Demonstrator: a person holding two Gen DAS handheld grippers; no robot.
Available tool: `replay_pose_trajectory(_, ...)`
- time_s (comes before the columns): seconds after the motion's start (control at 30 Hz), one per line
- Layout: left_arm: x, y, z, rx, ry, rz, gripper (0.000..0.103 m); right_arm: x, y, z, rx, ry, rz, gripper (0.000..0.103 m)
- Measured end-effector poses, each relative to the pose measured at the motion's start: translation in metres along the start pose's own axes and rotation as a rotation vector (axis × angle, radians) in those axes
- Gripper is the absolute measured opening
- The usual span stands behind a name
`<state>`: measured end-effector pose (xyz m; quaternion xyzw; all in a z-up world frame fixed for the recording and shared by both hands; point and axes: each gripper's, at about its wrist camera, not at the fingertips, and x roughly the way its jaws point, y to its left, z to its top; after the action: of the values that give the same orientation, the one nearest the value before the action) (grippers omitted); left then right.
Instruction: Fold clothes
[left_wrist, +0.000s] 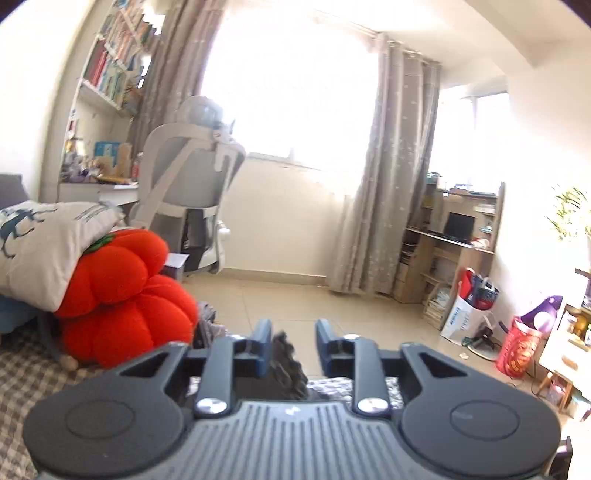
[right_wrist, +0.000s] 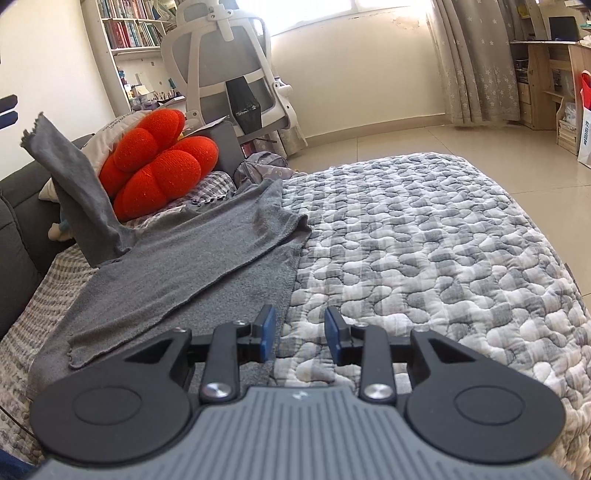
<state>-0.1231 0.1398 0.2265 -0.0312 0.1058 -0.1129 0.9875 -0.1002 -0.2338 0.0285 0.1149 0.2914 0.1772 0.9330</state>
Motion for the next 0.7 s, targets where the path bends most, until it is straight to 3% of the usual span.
replay_pose_trajectory(0.03,-0.003,-0.012,-0.005,0.041,-0.007,-0.011,0.069,0.000,0.000,0.001,0.004,-0.001,0.006,0.035)
replay_pose_trajectory(0.07,-0.002,-0.013,-0.012,0.046,0.010,-0.010,0.069,-0.001,0.000,0.001,0.008,-0.001,0.012,0.035)
replay_pose_trajectory(0.2,0.018,0.023,-0.049,-0.042,0.159,0.072,0.068,0.000,0.003,0.004,-0.010,0.008,0.031,0.036)
replay_pose_trajectory(0.27,0.030,0.046,-0.071,-0.081,0.225,0.152,0.062,0.008,0.009,0.011,-0.026,0.010,0.047,0.036)
replay_pose_trajectory(0.37,0.051,0.074,-0.106,-0.147,0.332,0.212,0.053,0.024,0.020,0.025,-0.065,0.010,0.076,0.036)
replay_pose_trajectory(0.53,0.077,0.081,-0.139,-0.227,0.379,0.189,0.051,0.073,0.043,0.052,-0.105,0.076,0.160,0.036)
replay_pose_trajectory(0.7,0.103,0.087,-0.161,-0.306,0.412,0.157,0.050,0.113,0.062,0.057,-0.096,0.197,0.205,0.036)
